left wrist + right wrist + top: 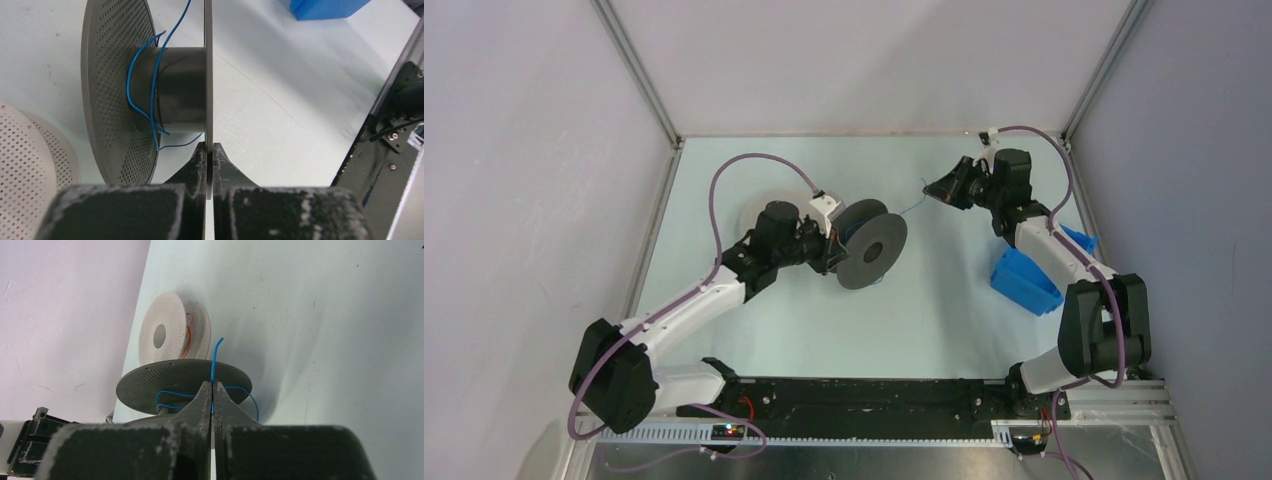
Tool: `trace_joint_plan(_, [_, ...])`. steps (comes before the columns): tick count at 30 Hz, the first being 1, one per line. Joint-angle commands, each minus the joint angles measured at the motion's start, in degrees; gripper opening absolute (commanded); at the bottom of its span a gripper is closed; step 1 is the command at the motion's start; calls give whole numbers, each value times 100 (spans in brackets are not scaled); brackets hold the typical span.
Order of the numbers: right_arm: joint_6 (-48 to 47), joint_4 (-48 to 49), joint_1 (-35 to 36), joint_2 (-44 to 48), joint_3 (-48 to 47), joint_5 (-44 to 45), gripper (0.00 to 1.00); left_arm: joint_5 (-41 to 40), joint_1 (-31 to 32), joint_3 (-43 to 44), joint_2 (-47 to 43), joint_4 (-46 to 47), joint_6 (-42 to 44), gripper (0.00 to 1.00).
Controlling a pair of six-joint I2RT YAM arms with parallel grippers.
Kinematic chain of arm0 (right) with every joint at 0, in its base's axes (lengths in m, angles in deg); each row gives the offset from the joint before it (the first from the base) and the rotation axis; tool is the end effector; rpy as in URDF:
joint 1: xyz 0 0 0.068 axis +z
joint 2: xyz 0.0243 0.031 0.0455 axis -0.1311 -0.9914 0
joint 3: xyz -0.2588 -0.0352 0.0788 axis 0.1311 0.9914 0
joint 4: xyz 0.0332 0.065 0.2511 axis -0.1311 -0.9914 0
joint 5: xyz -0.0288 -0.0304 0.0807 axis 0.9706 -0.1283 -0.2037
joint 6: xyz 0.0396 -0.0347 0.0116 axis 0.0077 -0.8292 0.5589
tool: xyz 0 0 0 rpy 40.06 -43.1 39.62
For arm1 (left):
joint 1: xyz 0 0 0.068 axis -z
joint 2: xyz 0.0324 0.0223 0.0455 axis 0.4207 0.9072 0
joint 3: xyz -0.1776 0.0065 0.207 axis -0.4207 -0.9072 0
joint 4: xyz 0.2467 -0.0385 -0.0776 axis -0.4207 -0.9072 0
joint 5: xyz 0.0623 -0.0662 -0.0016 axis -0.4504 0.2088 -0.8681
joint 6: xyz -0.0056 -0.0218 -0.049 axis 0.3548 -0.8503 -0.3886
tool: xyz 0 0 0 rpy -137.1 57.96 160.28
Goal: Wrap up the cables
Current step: Wrap the cable around the cable reel.
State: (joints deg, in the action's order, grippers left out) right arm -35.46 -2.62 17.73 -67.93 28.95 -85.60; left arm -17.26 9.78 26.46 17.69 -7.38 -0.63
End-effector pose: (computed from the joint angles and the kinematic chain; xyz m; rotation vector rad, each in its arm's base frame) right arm 0.3337 0.0783 0.2843 0.0527 2.0274 1.0176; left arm 0.2149 -0.1642 0.2694 0.7843 1.9767 -0.7918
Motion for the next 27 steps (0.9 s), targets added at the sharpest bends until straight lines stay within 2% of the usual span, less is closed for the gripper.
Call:
trace_joint_plan(1, [-112,290,-112,-53,-145,-86,0,579,-152,-55,-232,600,-511,0])
trace_joint_plan(10, [-295,639,-250,-568,-144,-494,0,1806,-746,-377,-240,1763,-1686,0])
trace_joint_plan(14, [-288,733,-337,-566,37,-461,0,1983,-1040,-408,-380,1916,-2021,0])
trace_joint_plan(19, [-328,762,-346,-534,101,-420,0,2191,-1443,-485,-332,2378,-2835,0])
trace_joint_plan(27, [-438,797,-174,-323,558,-399,0,2170,-1684,-1015,110,3875,-4216,0])
